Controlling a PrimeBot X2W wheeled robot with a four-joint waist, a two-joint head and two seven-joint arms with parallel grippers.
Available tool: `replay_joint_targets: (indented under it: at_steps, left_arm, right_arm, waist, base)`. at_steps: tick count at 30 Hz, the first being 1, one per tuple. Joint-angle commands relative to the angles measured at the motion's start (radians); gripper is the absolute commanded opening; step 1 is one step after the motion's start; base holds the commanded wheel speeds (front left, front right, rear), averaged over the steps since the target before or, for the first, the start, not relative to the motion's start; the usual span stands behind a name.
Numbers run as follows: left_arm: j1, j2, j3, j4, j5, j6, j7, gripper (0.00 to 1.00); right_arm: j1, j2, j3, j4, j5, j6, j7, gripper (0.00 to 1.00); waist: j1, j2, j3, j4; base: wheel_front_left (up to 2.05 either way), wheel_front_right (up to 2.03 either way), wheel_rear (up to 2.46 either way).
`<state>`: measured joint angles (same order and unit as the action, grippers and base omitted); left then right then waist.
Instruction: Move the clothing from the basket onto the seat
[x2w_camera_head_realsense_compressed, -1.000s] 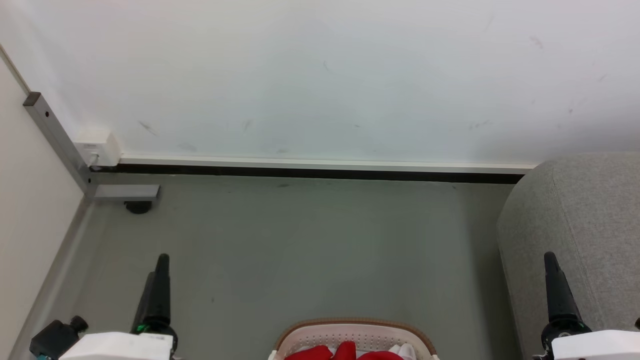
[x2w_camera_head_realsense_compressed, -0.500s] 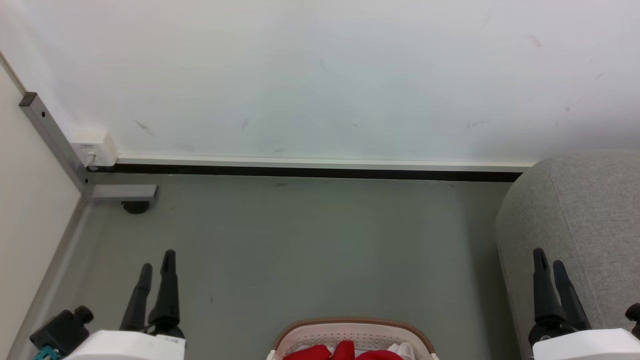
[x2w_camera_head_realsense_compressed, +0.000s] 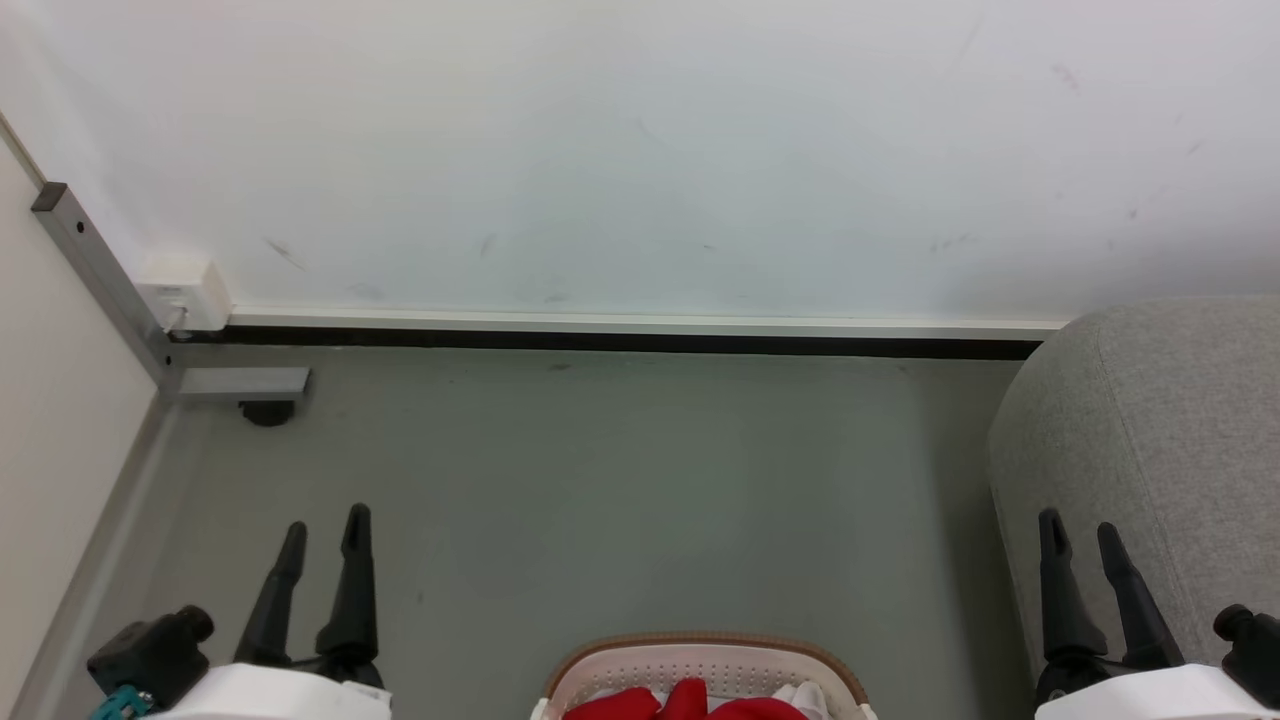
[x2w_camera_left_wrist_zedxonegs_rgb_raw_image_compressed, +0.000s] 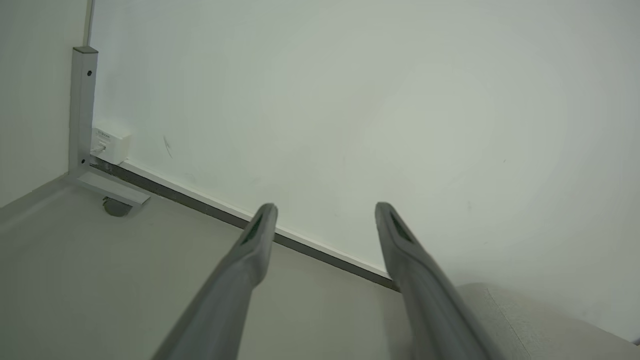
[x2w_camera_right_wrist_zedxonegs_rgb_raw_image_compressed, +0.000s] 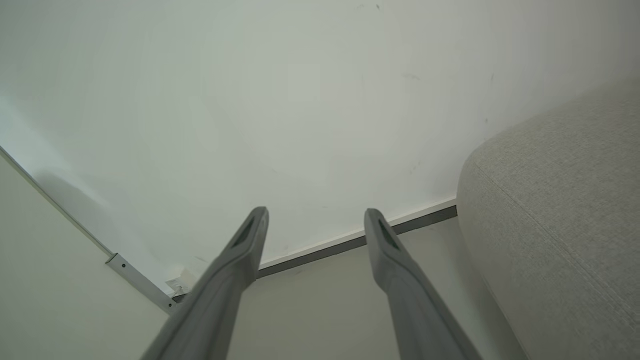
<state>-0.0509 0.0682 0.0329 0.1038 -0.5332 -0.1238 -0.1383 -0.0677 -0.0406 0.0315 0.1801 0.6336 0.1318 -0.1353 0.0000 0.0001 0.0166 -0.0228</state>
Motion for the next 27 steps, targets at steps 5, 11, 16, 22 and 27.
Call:
replay_joint_targets:
  at_steps: [5,11,16,22,27]
  left_arm:
    - [-0.005,0.017,-0.011,-0.016,0.077,0.004,-0.018,1.00]
    - [0.000,0.024,-0.020,-0.003,0.131,0.004,-0.033,1.00]
    - [0.004,0.027,-0.026,-0.001,0.178,0.005,-0.045,1.00]
    - [0.009,0.027,-0.030,-0.001,0.230,0.006,-0.058,1.00]
    - [0.009,0.027,-0.033,0.001,0.275,0.006,-0.069,1.00]
  right_arm:
    - [-0.008,-0.011,-0.005,0.013,-0.081,-0.001,-0.020,1.00]
    - [-0.009,-0.011,0.005,0.030,-0.147,-0.001,-0.036,1.00]
    - [-0.008,-0.012,0.005,0.042,-0.196,-0.001,-0.047,1.00]
    - [-0.010,-0.012,0.008,0.055,-0.239,-0.001,-0.062,1.00]
    - [-0.012,-0.012,0.018,0.066,-0.272,-0.002,-0.072,1.00]
  waist:
    - [0.0000,-0.0001,0.000,-0.002]
    - [0.0000,-0.0001,-0.003,-0.006]
    - [0.0000,-0.0001,-0.006,-0.008]
    - [0.0000,-0.0001,-0.009,-0.010]
    - [0.0000,-0.0001,-0.010,-0.011]
  base:
    - [0.00,0.00,0.00]
    - [0.00,0.00,0.00]
    - [0.00,0.00,0.00]
    - [0.00,0.00,0.00]
    - [0.00,0.00,0.00]
